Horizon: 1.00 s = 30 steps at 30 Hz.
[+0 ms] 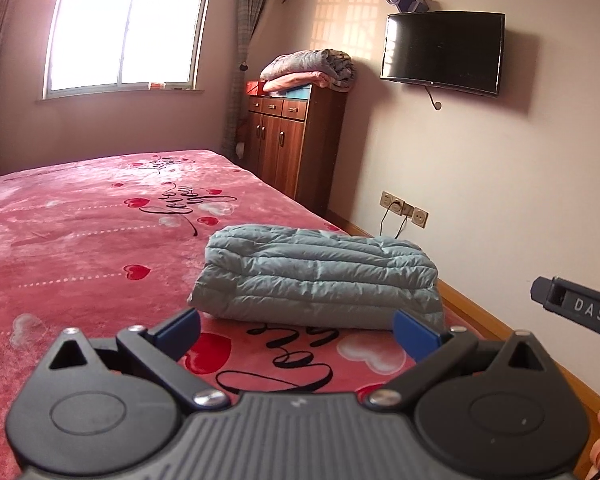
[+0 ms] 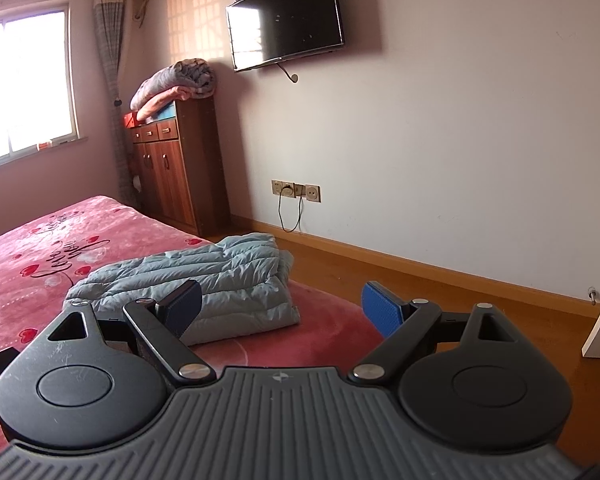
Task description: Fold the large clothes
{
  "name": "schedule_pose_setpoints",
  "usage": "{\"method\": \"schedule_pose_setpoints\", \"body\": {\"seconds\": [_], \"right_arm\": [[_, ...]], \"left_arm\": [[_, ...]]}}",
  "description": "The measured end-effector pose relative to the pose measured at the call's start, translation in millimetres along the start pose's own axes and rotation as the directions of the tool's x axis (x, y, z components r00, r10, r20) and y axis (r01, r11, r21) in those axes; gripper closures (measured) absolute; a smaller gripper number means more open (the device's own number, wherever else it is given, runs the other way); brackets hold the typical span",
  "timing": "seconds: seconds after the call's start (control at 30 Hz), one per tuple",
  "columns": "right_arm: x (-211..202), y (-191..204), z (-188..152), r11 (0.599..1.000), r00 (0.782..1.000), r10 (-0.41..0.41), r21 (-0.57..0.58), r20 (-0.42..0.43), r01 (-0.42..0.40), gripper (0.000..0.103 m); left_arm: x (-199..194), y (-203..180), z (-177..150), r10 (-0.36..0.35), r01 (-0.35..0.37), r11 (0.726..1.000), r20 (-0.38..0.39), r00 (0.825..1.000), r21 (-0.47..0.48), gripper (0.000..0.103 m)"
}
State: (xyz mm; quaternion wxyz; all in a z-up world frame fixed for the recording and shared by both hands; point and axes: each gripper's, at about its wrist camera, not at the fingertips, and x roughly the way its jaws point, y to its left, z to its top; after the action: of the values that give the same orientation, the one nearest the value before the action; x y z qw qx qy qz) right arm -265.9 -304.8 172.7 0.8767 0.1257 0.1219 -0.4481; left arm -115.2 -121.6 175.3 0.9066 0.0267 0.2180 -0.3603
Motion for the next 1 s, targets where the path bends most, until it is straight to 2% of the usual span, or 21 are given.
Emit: {"method": "schedule_pose_setpoints", "body": {"seconds": [1.0], "right_arm": [[4.9, 1.8, -0.3, 1.0, 1.0, 0.008, -0.025, -0.021, -0.008, 0.0]], "left_arm": [[12.2, 2.4, -5.4, 0.025, -0.025, 1.0, -0.013, 1.0, 0.001, 0.001]]}}
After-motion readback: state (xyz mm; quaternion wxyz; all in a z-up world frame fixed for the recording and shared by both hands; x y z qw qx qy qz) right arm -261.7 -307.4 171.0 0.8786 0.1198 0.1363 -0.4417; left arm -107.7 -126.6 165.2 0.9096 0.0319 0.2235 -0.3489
